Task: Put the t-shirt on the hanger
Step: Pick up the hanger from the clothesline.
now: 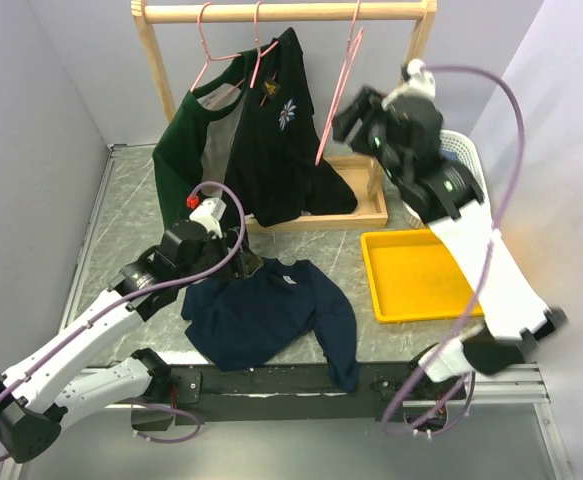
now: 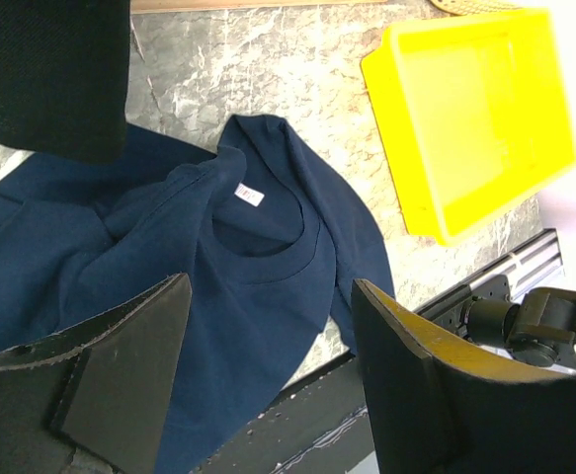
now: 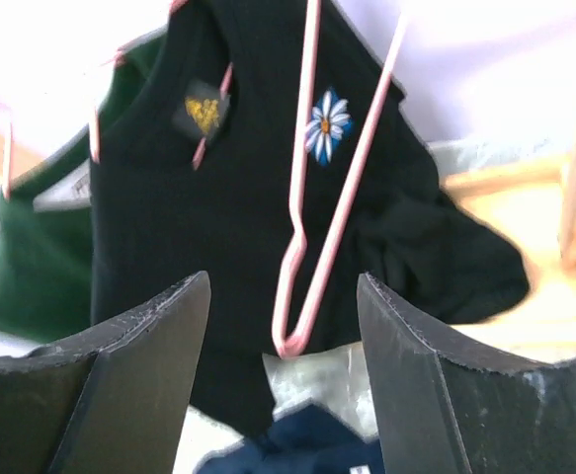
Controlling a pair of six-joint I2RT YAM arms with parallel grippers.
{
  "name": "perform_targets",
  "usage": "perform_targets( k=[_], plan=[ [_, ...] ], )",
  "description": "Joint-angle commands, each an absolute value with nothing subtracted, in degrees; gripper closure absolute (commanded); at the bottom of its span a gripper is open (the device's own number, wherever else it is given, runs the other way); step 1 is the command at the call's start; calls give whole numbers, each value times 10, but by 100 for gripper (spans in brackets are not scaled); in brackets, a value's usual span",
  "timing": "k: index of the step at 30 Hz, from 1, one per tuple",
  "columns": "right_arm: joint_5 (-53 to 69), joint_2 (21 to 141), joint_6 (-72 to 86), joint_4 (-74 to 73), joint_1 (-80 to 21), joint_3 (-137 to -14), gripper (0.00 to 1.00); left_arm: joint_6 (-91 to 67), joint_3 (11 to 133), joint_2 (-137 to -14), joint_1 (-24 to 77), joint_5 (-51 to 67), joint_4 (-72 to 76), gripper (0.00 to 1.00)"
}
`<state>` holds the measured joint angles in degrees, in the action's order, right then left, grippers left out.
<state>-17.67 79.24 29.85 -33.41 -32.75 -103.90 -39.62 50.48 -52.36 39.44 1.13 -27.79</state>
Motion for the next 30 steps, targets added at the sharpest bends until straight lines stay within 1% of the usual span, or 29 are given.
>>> perform_targets(
  k=[1,3,6,9,12,13,18,19,21,22,24,27,30],
  plan=[
    [-243,916,289,-373,-324,-1186,31,-380,539,-519,392,15,-284,29],
    [-261,967,283,-387,-325,-1246,31,-376,547,-515,392,15,-291,28],
    [-310,1012,274,-396,-324,-1293,31,-371,558,-512,392,11,-302,28],
    [-344,1032,270,-410,-323,-1306,32,-367,560,-504,393,6,-310,28],
    [-348,1034,268,-424,-322,-1294,33,-365,559,-495,392,4,-312,28],
    [-346,1030,269,-425,-323,-1287,37,-365,558,-492,392,2,-314,28],
    [-332,994,260,-392,-321,-1202,44,-364,555,-485,392,4,-314,28],
    [-332,993,258,-388,-321,-1195,48,-364,555,-485,392,3,-314,28],
    [-323,995,248,-382,-322,-1185,51,-363,558,-484,392,2,-316,28],
    [-319,997,245,-384,-322,-1184,58,-362,557,-485,392,2,-316,28],
    [-316,999,242,-386,-322,-1181,67,-361,558,-483,392,2,-317,28],
    [-319,987,234,-380,-322,-1165,73,-363,556,-482,392,2,-318,28],
    [-318,967,217,-363,-322,-1144,77,-365,552,-479,392,2,-315,28]
  ],
)
